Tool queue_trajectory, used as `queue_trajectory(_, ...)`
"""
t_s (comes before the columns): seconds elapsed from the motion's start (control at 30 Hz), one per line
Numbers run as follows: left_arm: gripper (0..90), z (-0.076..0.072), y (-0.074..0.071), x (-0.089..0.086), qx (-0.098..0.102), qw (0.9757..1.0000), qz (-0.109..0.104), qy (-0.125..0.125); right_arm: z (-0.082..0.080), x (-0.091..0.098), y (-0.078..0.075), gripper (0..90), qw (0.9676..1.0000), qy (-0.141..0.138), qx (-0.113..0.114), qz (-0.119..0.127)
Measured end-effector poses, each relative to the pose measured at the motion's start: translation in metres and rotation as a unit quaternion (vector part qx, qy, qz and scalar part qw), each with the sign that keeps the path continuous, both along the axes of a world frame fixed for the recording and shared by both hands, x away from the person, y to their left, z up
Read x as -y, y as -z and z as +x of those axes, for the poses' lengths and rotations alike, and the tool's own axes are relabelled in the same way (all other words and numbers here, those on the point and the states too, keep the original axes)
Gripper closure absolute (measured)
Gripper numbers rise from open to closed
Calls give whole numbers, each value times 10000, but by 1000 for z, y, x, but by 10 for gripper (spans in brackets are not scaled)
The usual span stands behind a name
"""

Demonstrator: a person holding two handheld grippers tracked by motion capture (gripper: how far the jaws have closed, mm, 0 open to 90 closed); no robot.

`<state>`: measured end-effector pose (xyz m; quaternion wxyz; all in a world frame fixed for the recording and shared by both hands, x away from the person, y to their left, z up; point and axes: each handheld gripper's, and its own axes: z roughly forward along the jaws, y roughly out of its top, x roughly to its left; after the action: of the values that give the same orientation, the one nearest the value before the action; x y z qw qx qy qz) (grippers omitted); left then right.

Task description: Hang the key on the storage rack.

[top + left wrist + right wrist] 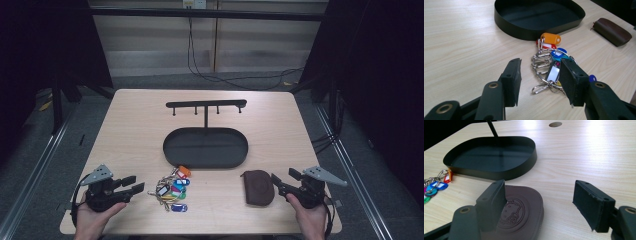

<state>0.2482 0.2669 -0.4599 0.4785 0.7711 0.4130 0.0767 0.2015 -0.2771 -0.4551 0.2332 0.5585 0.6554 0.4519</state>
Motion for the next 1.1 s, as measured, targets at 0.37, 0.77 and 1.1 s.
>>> queue_trajectory(0.37,557,4,-1,1,-195,9996,-6,-180,-1,2,1,258,10000,56,-48,6)
queue_trajectory(0.77,495,10,-5,14,-571,9982,49,164,-2,2,2,260,9999,56,-109,-89)
queue_trajectory(1.1,528,16,-27,21,-764,9946,551,430,-3,3,2,261,9999,78,-132,-71)
